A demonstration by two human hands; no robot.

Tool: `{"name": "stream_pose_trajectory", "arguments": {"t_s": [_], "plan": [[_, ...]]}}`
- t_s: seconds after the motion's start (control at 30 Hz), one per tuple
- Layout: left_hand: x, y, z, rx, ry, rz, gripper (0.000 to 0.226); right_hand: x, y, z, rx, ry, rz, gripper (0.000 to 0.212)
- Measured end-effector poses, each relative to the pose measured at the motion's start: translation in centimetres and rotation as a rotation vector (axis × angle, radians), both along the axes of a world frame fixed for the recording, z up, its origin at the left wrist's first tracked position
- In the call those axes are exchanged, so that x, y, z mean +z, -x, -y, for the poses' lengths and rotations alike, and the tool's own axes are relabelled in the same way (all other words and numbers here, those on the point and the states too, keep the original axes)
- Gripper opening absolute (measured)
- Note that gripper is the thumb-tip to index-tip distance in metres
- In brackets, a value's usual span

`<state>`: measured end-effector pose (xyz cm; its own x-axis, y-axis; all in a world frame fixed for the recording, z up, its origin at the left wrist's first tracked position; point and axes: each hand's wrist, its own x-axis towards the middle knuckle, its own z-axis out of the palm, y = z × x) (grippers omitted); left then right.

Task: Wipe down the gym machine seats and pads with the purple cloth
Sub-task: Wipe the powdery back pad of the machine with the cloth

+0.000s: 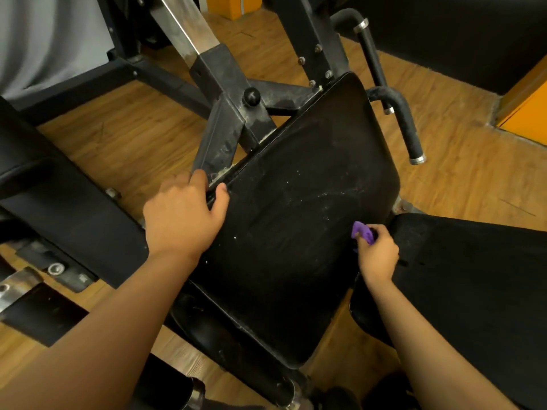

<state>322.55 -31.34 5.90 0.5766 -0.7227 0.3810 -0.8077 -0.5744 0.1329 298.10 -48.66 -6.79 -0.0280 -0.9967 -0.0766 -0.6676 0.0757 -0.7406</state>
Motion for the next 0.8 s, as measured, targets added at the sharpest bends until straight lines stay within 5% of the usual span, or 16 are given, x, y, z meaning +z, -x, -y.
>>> {"name": "stream_pose_trajectory", "arguments": {"t_s": [0.13,0.3,0.43,0.6,0.8], "plan": [[0.1,0.2,-0.1,-0.008,0.013,-0.006,0.037,1.0,0.2,-5.9,0.316,0.006,0.111,0.019],[0.2,0.3,-0.2,-0.003,0.033,-0.013,0.036,2.0,0.8,-6.8,0.639,-0.013,-0.002,0.025],[0.1,0.1,-0.1,0.001,0.021,-0.006,0.036,1.3,0.8,-0.7,0.405,0.125,-0.047,0.018],[0.1,0.0,0.0,0.008,-0.004,-0.005,0.036,0.6,-1.4,5.3,-0.032,0.015,-0.046,0.012],[-0.1,0.0,0.0,0.002,0.009,0.006,0.035,2.3,-3.7,-0.4,0.233,0.151,0.090,0.019]]}}
